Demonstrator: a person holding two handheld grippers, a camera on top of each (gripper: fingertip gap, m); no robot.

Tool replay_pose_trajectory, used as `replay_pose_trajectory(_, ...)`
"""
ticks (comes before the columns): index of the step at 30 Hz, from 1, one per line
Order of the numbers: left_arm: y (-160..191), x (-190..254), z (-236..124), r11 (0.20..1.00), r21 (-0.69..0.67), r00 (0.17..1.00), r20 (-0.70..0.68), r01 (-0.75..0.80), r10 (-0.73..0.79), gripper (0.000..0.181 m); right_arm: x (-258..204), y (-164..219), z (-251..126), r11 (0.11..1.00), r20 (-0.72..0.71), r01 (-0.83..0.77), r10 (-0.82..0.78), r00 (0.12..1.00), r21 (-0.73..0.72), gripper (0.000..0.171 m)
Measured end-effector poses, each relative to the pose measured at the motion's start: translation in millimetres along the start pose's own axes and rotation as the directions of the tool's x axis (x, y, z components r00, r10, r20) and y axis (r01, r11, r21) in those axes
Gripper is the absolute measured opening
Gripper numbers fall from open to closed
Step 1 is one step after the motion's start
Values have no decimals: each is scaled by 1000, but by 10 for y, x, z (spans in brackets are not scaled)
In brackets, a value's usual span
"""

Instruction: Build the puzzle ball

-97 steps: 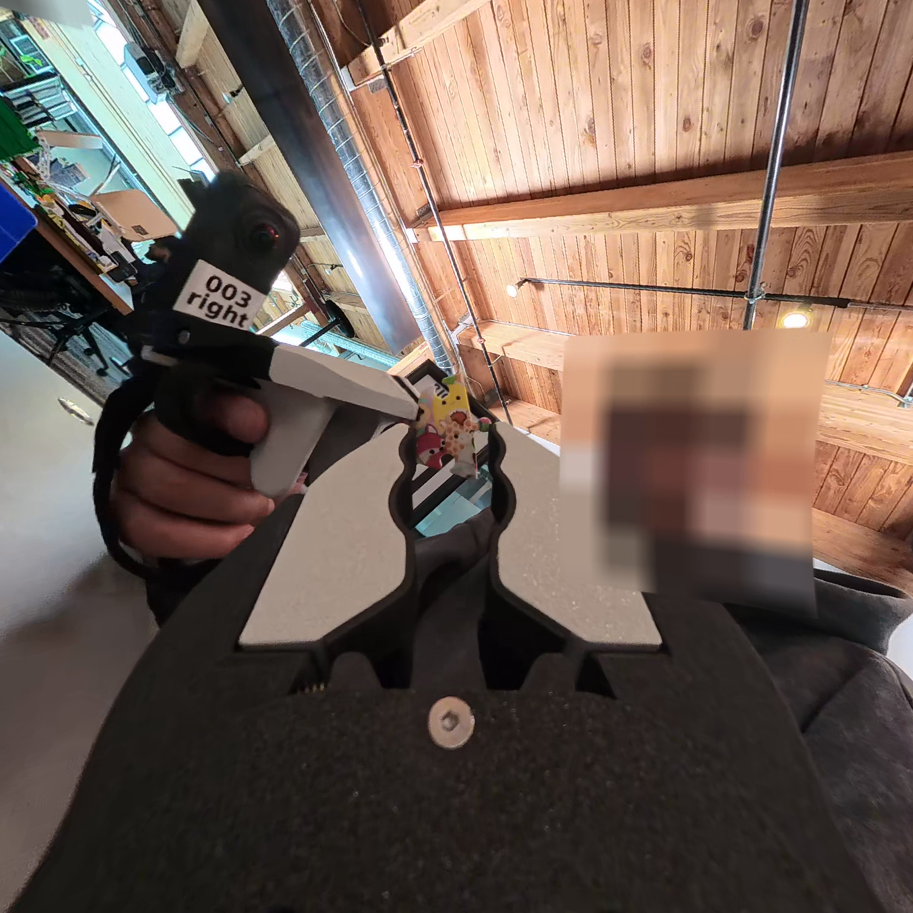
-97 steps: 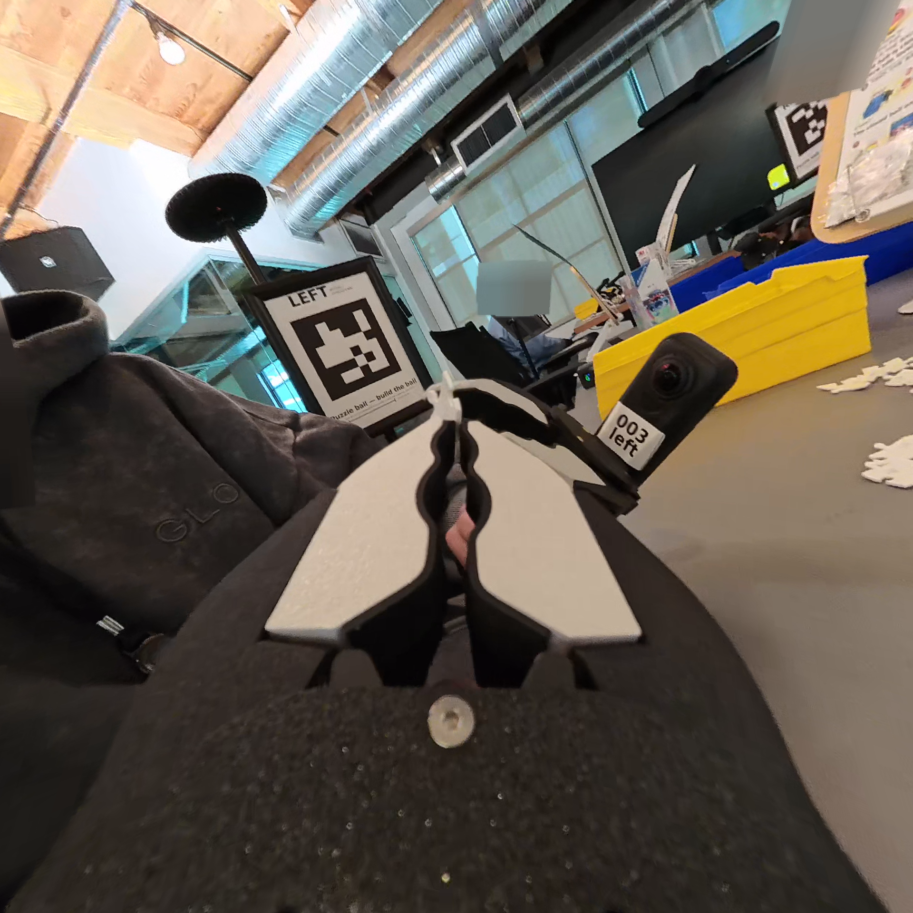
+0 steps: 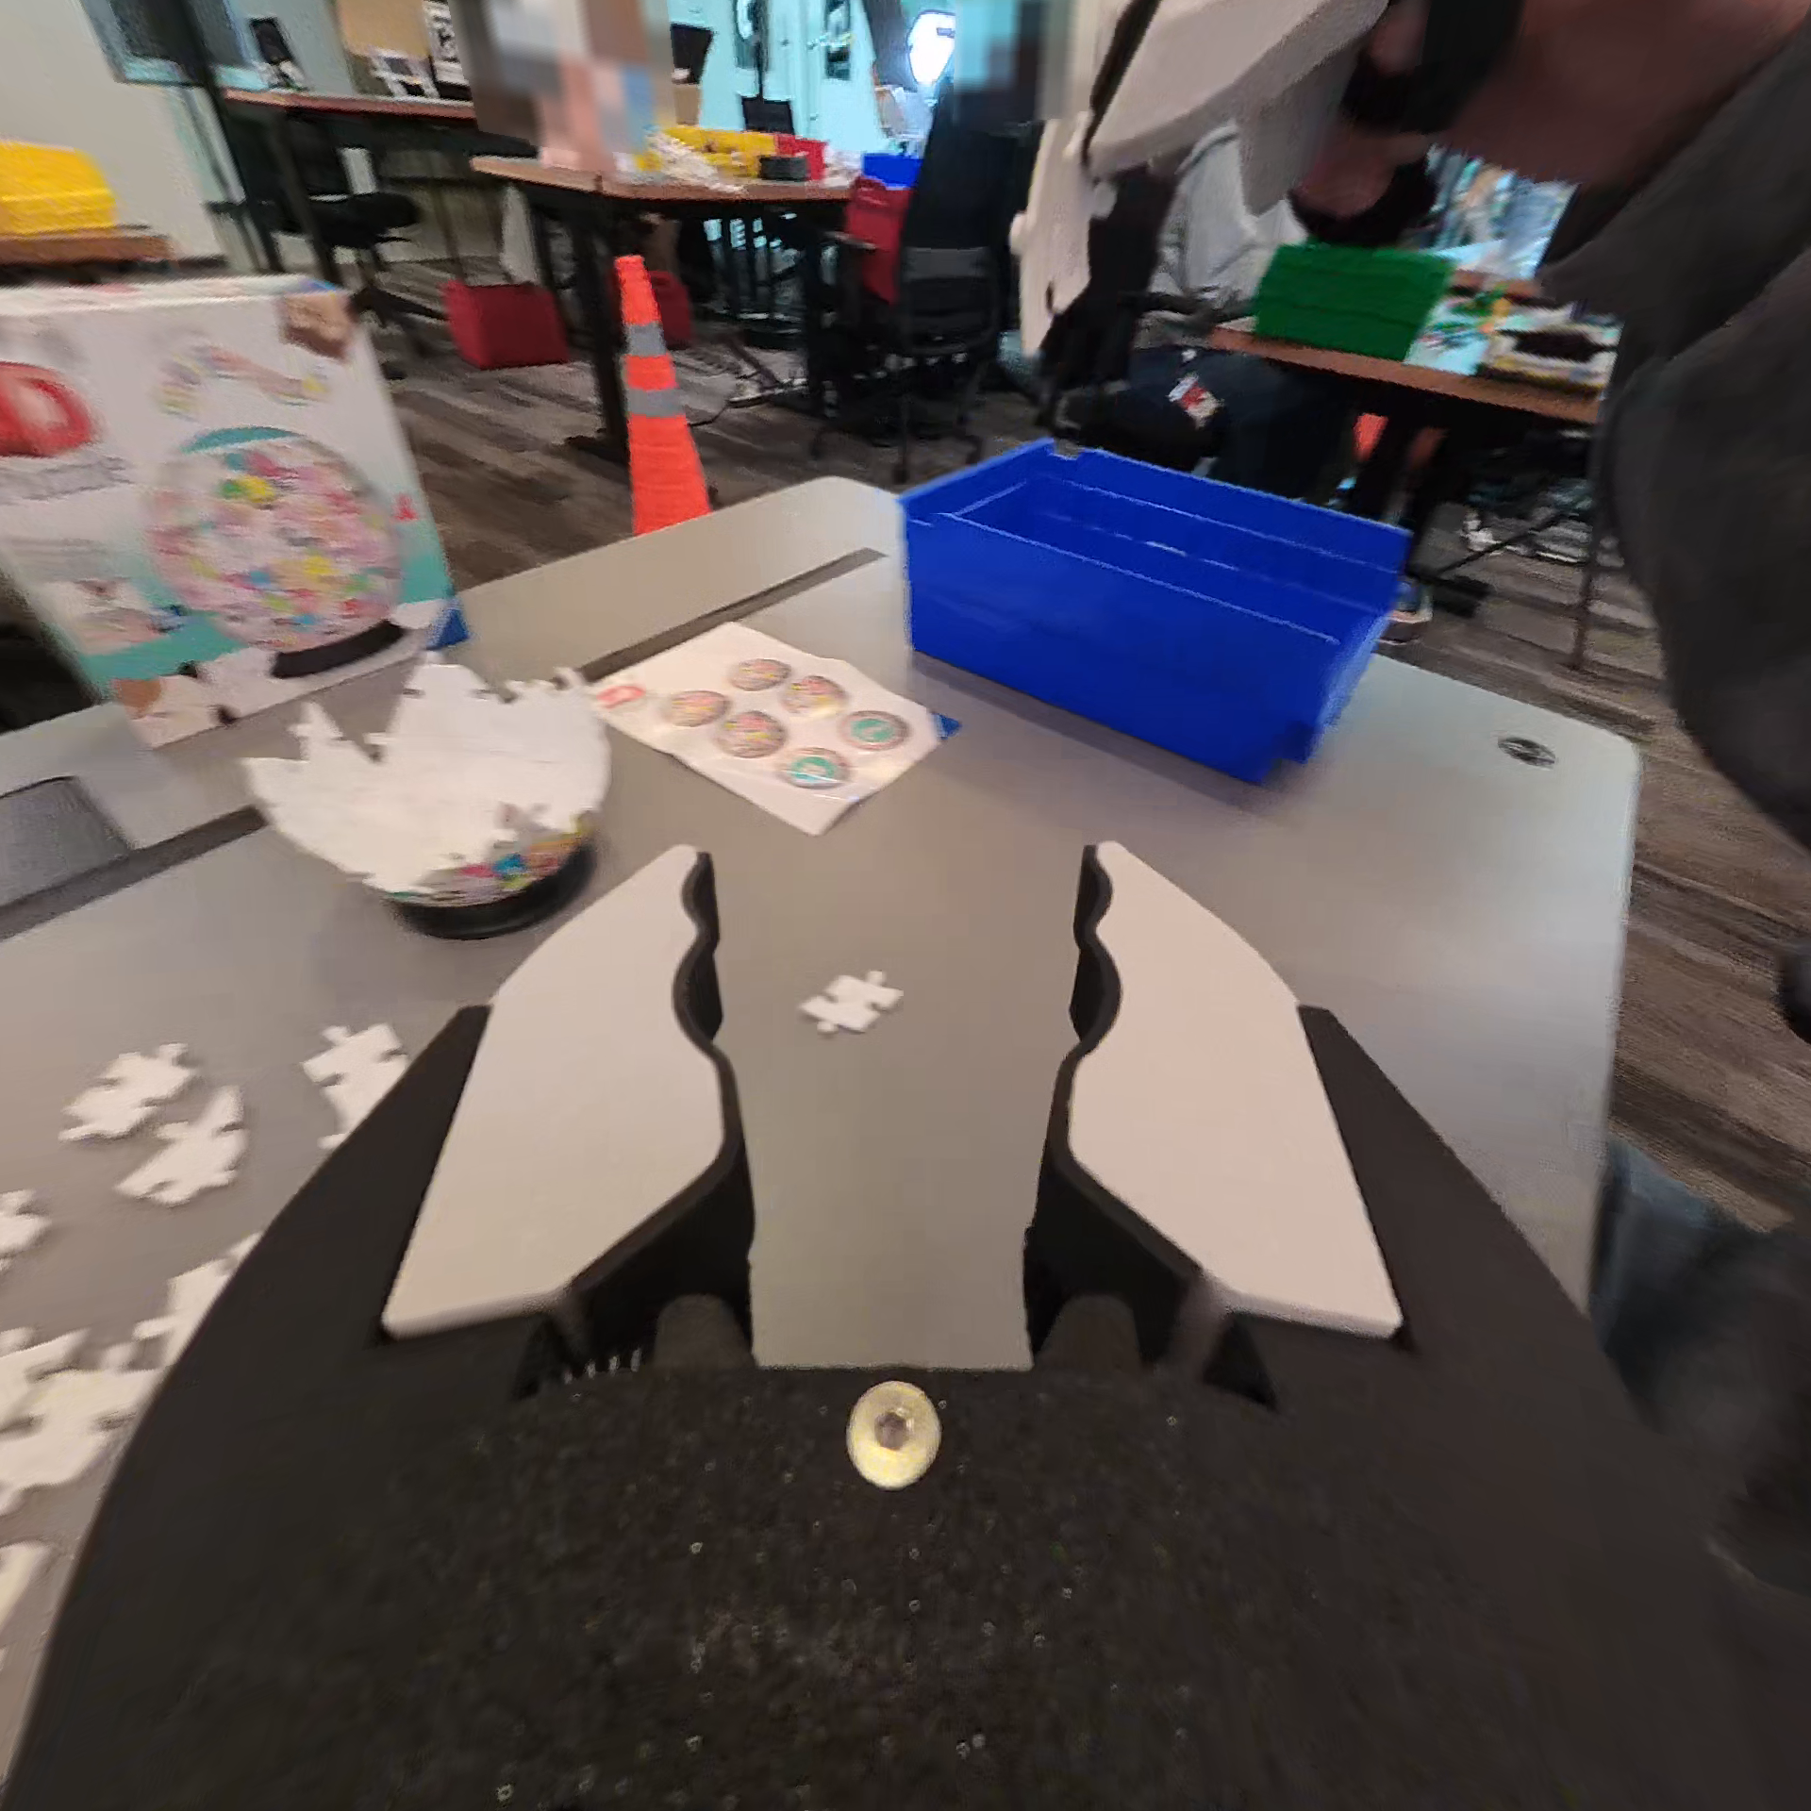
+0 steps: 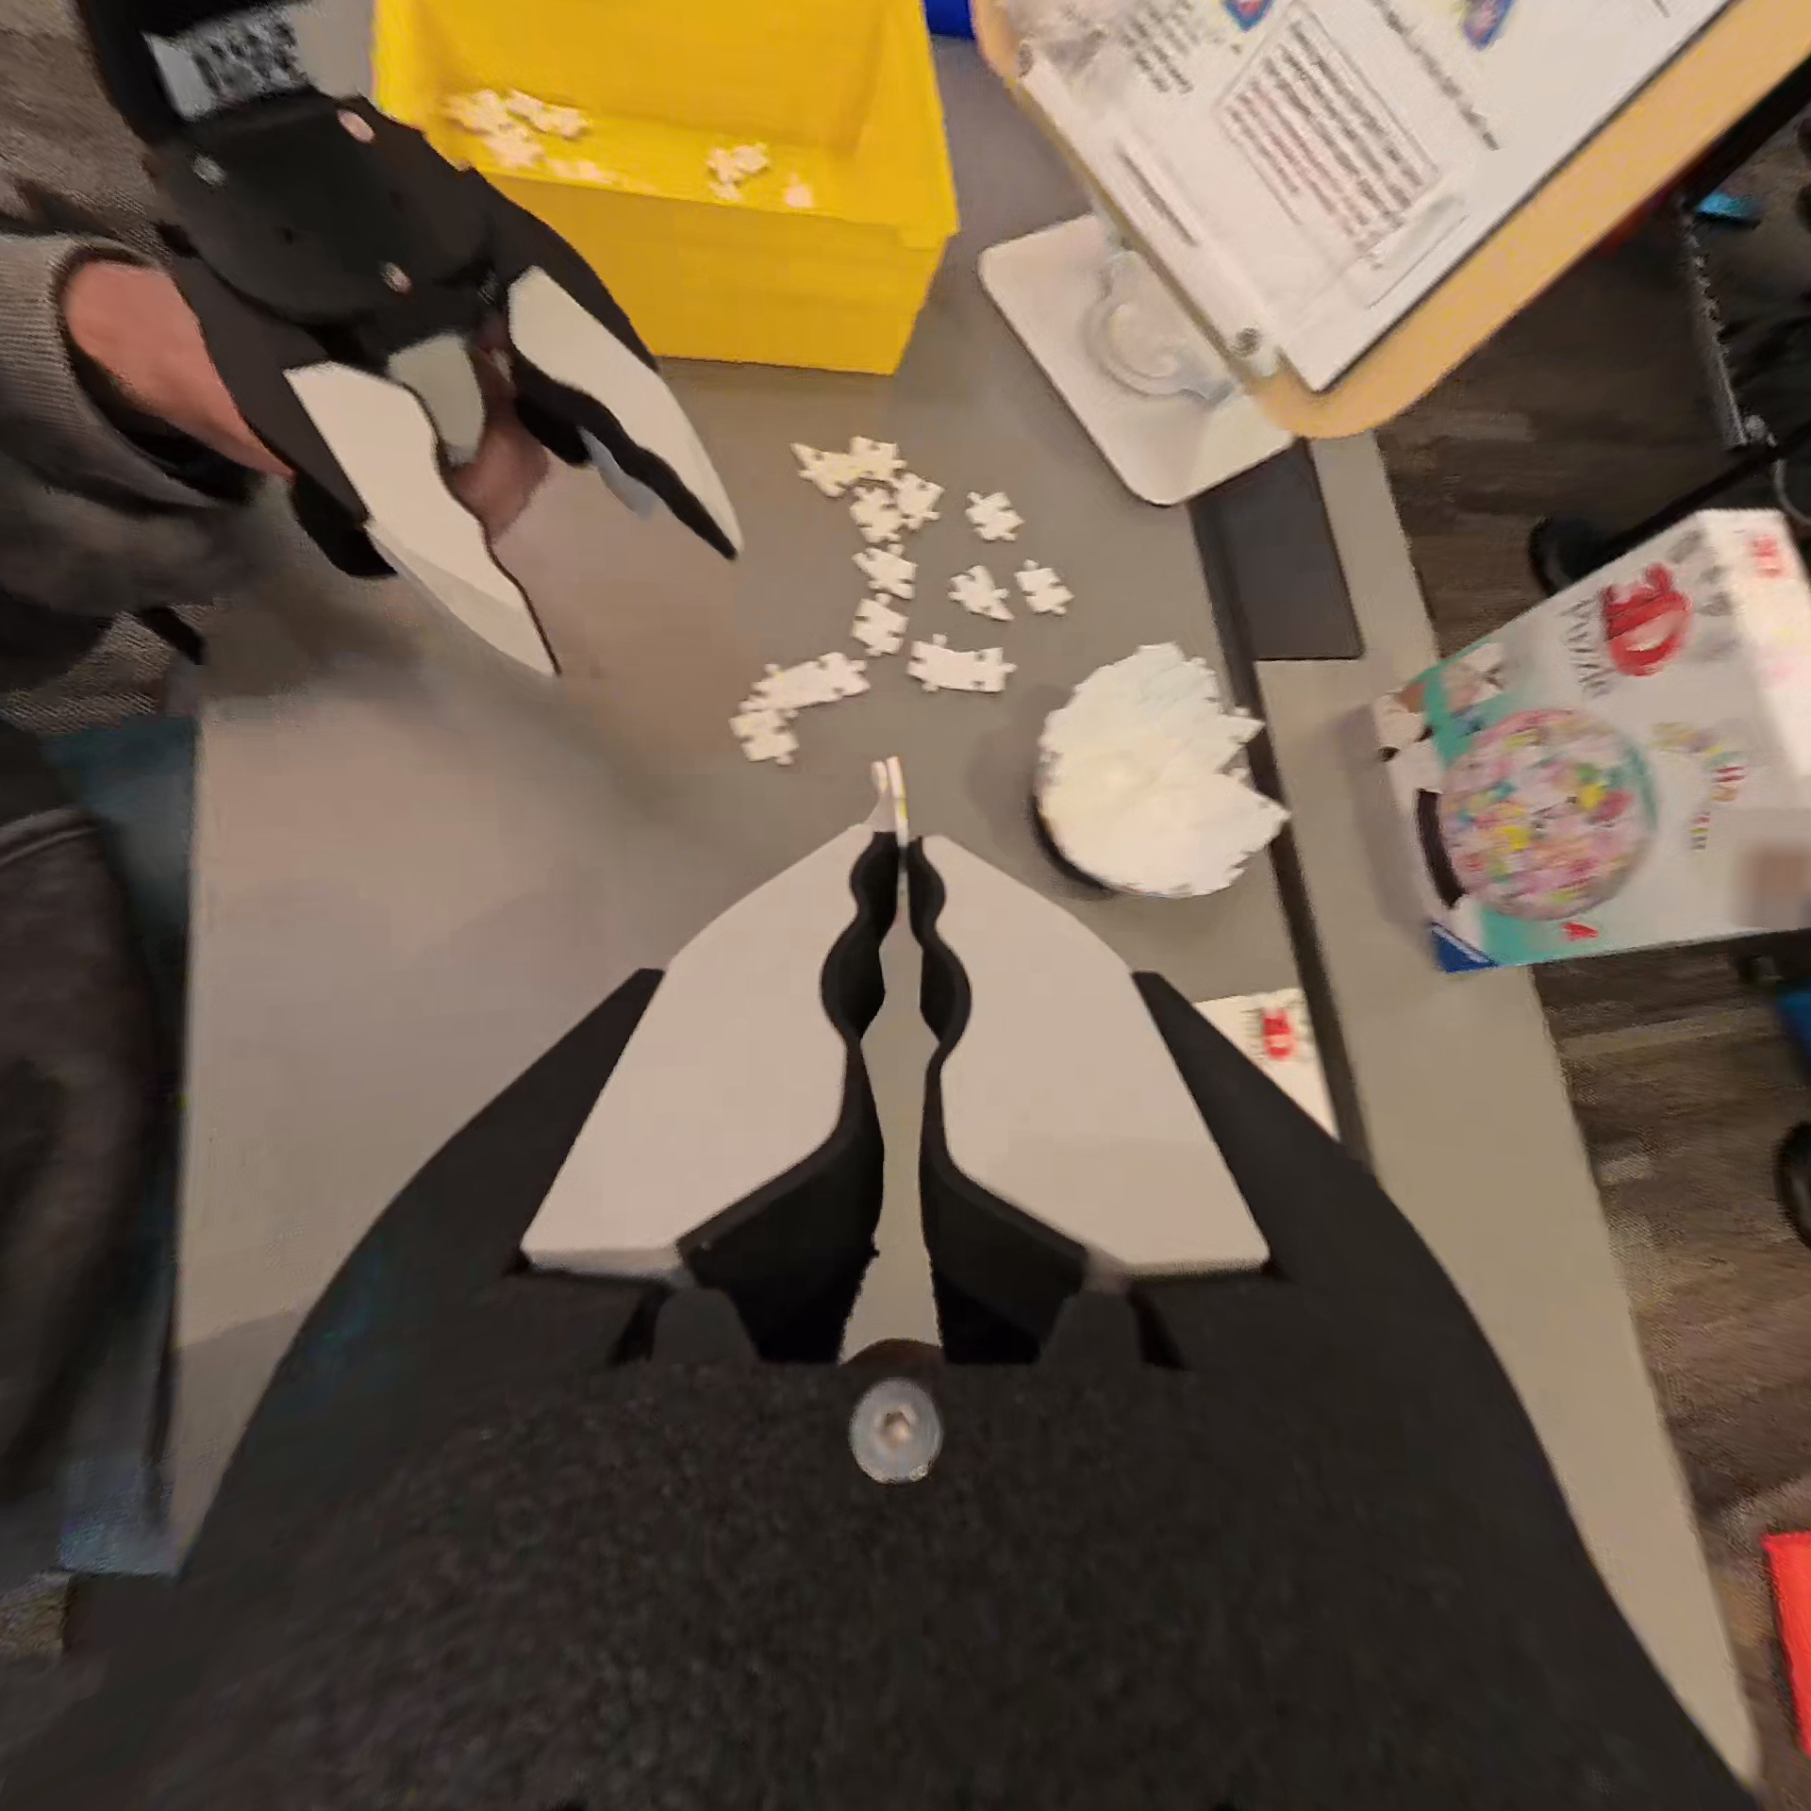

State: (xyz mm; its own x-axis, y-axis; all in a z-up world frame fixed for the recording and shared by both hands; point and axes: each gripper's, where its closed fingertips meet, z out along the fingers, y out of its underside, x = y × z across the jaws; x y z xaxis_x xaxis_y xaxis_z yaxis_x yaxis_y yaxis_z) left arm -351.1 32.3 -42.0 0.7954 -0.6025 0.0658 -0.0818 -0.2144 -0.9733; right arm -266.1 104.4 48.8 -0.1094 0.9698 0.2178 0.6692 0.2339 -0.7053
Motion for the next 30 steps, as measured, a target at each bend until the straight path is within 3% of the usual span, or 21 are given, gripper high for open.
replay_pose_trajectory(4,-197,-649,144,996,-83,999,37,17,-14,70,727,90,370,992,29,-8,12,999,-128,2)
replay_pose_trajectory(8,-289,-1242,490,976,-217,999,37,8,0,63,1246,313,1021,969,76,5,14,997,-247,2)
replay_pose_trajectory(11,-335,-1636,840,960,-280,999,29,-12,20,55,1546,440,1563,971,76,34,-16,997,-238,2)
replay_pose_trajectory(15,-148,-2009,1265,896,-441,999,-35,-45,33,53,1812,619,2053,973,69,117,-106,992,-200,2)
replay_pose_trajectory(21,145,-2305,1687,797,-589,991,-101,-133,91,46,1857,675,2349,969,72,214,-206,976,-127,2)
replay_pose_trajectory(26,275,-2350,1848,776,-603,982,-138,-186,128,27,1816,718,2437,976,118,201,-190,975,-88,2)
replay_pose_trajectory(30,279,-2395,1927,776,-586,973,-145,-233,182,22,1896,780,2421,976,116,198,-187,976,-92,2)
